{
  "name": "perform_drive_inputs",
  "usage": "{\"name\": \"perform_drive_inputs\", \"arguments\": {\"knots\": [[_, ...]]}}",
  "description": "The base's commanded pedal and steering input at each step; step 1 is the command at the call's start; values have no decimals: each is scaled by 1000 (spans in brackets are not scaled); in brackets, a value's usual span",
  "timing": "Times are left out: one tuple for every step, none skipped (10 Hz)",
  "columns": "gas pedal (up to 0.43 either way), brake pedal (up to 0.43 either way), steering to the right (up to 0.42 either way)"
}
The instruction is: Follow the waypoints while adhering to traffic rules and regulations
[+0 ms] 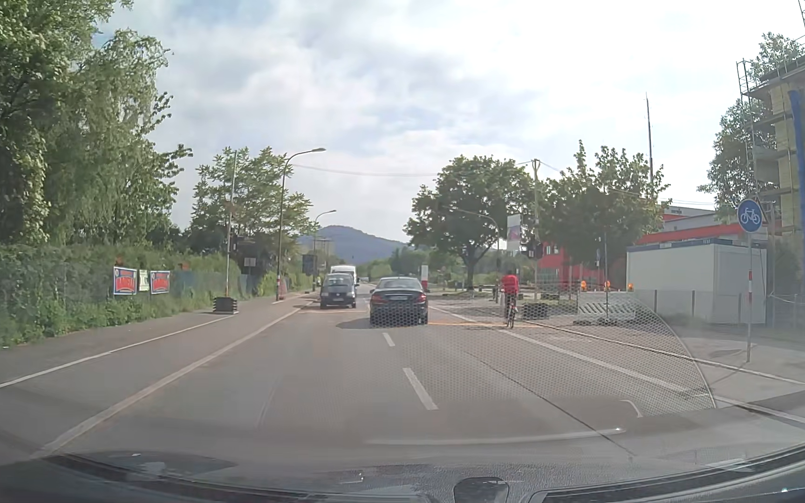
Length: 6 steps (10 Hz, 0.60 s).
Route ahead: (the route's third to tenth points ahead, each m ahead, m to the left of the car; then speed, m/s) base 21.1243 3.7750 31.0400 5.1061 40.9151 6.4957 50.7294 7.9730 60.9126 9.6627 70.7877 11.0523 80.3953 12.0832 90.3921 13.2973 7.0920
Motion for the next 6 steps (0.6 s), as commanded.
{"name": "perform_drive_inputs", "arguments": {"knots": [[150, 0, 45], [150, 0, 42], [157, 0, 34], [157, 0, 20], [157, 0, 7], [157, 0, -2]]}}
